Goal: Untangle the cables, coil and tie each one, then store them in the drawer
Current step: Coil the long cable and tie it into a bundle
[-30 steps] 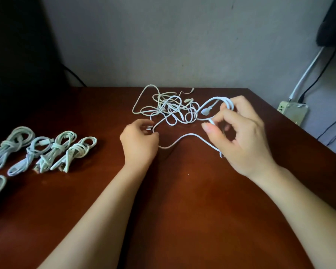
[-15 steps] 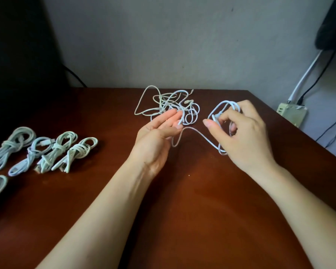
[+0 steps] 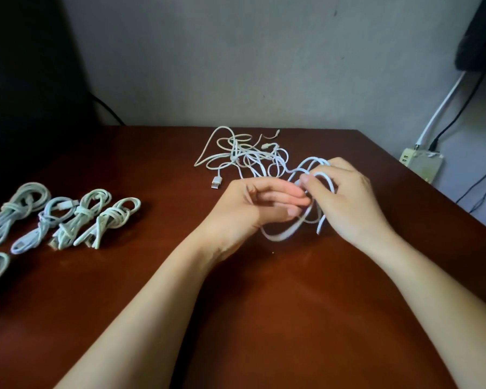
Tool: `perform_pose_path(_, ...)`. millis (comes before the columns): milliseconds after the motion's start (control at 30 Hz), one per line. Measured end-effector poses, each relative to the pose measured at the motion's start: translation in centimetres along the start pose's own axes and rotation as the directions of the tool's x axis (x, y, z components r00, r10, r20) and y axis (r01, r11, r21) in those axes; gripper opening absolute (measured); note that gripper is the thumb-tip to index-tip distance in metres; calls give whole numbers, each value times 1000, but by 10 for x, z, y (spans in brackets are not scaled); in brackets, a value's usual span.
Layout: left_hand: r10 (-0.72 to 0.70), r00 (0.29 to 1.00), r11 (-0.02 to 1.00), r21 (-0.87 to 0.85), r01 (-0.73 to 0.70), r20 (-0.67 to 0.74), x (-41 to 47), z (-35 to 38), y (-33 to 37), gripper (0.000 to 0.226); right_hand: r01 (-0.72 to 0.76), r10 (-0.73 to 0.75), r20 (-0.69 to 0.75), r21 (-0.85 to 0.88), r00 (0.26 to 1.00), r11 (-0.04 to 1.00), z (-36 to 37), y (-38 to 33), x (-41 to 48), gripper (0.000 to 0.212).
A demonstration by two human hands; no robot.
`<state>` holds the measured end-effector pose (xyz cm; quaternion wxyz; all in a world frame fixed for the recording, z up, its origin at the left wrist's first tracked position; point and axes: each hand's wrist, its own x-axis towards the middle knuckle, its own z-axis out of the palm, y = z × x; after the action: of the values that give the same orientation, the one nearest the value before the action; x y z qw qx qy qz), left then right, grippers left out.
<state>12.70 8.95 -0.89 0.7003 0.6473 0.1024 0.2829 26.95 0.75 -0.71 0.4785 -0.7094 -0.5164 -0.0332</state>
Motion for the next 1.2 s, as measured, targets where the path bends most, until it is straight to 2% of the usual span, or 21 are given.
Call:
perform_pose_path(100,6,984,1000,-13,-9,-180,3,-4,1,18,168,-174,-90,-71,981,983,0,0,-3,17)
perform_pose_path(200,-16,895,999,-37,-1,-446,10,-14,-1,14,321,-338,-144,-130,930,938,0,-4,-7,17)
perform_pose_path(267,-43,834,999,-40,25,-551,12,-22,-2,17,403,-421,-161,-131,893,906,-1,-8,-9,20)
perform_pose_path(400,-124,835,991,-103,81,-536,13,-36,-6,43,540,-552,-132,-116,824,834,-4,-15,-13,24)
perform_pose_path(467,-136,843,990,-105,95,-520,13,-37,-6,42,582,-597,-108,-142,795,801,-5,-18,-15,27)
perform_pose_path(533,-99,831,994,-17,107,-548,13,-39,-7,36,602,-622,-104,-170,777,780,-5,-18,-15,28)
perform_pose_path(667,76,797,976,209,65,-599,12,-40,-7,25,571,-605,-154,-214,782,793,-4,-15,-13,27)
perform_pose_path(767,170,797,965,262,-15,-579,11,-36,-3,23,520,-574,-202,-265,793,812,-4,-10,-10,25)
perform_pose_path(1000,209,927,972,167,-164,-312,7,-20,-1,4,440,-531,-269,-331,804,835,-5,-4,-7,24)
perform_pose_path(1133,337,928,870,429,-243,-159,3,-5,5,29,435,-522,-287,-317,803,843,-3,-4,-8,23)
perform_pose_path(1200,367,925,817,510,-269,-99,0,2,8,34,429,-508,-295,-293,809,854,-4,-5,-8,23)
